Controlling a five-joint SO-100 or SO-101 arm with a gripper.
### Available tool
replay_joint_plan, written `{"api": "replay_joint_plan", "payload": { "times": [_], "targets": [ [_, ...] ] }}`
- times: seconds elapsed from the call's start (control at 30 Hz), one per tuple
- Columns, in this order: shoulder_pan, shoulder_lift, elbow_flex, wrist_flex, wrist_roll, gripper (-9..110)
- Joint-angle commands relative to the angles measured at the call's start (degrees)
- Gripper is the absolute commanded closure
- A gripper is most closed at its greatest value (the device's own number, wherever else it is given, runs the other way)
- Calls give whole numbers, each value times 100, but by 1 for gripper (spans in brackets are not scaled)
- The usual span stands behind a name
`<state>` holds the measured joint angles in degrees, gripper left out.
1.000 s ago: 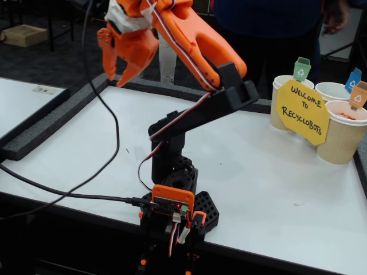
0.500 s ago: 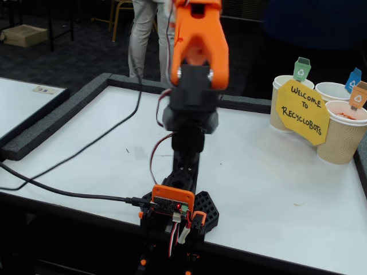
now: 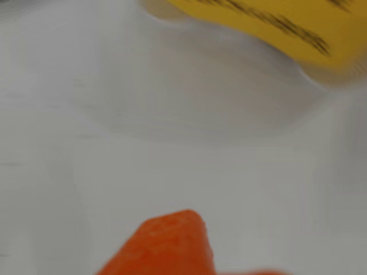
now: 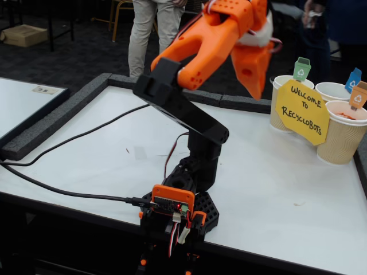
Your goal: Sort rubbish by color.
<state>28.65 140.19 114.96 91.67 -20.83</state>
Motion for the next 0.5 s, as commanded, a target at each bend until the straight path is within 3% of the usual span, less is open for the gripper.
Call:
{"api": "replay_joint_plan", "payload": {
  "times": [0.0, 0.47],
  "targets": [
    [756, 352, -35, -185, 88, 101],
    [1951, 387, -62, -378, 97, 101]
  ]
}}
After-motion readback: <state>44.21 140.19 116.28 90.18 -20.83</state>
